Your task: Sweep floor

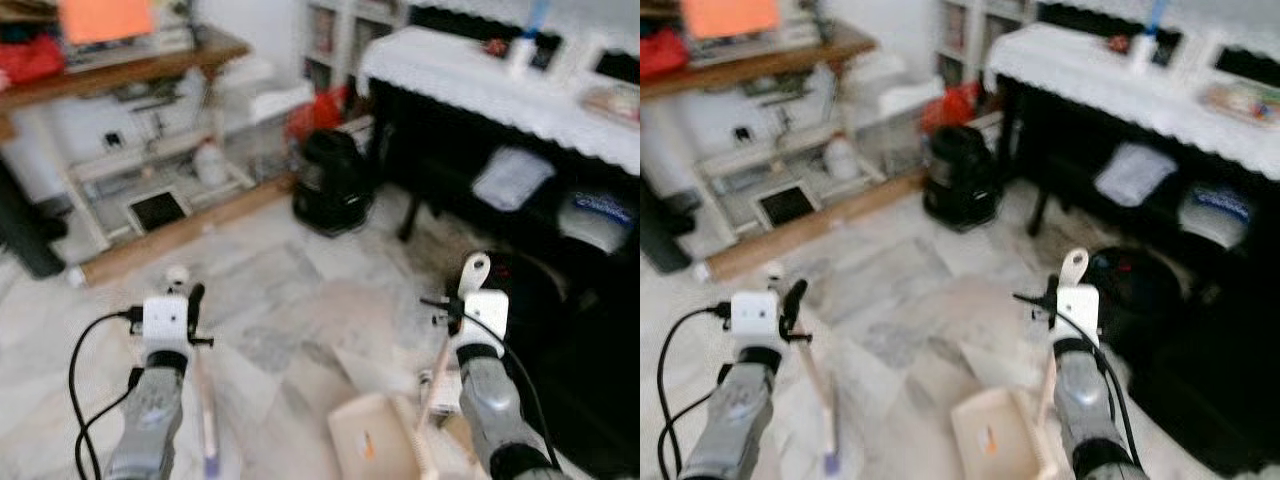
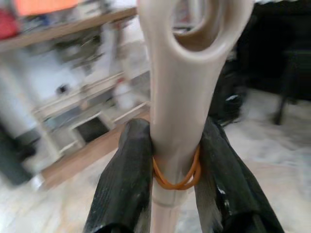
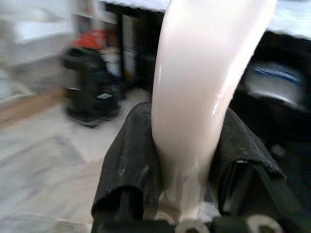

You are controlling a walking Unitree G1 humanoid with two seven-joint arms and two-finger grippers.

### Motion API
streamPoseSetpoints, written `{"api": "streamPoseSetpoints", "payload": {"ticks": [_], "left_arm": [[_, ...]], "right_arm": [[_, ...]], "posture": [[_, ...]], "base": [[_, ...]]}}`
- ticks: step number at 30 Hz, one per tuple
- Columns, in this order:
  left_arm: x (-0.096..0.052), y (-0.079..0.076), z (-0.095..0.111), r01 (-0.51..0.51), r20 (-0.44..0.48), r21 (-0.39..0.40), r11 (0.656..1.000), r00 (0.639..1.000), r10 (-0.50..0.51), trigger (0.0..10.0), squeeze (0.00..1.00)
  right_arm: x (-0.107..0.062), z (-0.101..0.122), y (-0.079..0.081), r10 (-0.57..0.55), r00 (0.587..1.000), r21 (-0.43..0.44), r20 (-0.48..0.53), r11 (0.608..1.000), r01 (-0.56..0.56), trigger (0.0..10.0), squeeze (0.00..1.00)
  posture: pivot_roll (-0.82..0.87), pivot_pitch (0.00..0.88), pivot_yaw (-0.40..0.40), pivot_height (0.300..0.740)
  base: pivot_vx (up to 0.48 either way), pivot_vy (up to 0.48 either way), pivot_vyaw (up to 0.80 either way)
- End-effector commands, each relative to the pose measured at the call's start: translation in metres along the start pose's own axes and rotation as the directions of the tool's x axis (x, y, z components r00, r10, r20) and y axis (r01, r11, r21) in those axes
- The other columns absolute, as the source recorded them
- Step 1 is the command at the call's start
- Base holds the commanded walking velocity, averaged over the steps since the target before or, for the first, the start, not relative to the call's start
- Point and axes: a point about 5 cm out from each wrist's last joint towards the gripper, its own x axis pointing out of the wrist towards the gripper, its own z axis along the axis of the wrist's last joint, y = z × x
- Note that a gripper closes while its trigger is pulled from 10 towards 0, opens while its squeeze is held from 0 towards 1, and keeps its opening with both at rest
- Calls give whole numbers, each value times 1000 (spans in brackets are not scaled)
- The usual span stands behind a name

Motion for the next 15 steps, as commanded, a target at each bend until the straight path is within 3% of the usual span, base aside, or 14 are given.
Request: {"api": "streamPoseSetpoints", "payload": {"ticks": [1, 15], "left_arm": [[3, 2, 7, -1, 34, -3, 1000, 999, 1, 10000, 0], [4, 2, 7, -5, 37, -6, 1000, 999, 6, 10000, 0]], "right_arm": [[6, 9, 1, 8, 999, -16, 36, 1000, -7, 10000, 0], [6, 9, 0, 8, 999, -19, 36, 1000, -7, 10000, 0]], "posture": [[130, 0, 5, 740], [130, 0, 2, 740]], "base": [[0, 0, -800], [0, 0, -800]]}}
